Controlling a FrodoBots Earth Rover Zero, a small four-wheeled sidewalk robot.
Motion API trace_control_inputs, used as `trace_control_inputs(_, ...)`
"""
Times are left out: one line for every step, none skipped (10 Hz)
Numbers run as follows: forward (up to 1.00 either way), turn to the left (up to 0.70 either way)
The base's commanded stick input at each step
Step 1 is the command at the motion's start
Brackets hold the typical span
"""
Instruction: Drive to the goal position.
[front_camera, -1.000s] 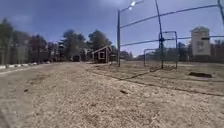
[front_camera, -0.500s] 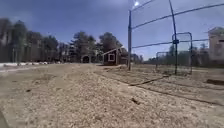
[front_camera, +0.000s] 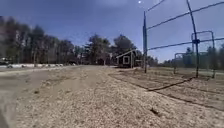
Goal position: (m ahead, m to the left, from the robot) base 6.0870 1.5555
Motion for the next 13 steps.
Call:
trace_control_inputs(0.7,0.04)
trace_control_inputs(0.7,0.0)
trace_control_inputs(0.7,0.0)
trace_control_inputs(0.7,0.0)
trace_control_inputs(0.7,0.0)
trace_control_inputs(0.7,0.0)
trace_control_inputs(0.7,0.0)
trace_control_inputs(0.7,0.0)
trace_control_inputs(0.7,0.0)
trace_control_inputs(0.7,0.0)
trace_control_inputs(0.7,0.0)
trace_control_inputs(0.7,0.0)
trace_control_inputs(0.7,0.0)
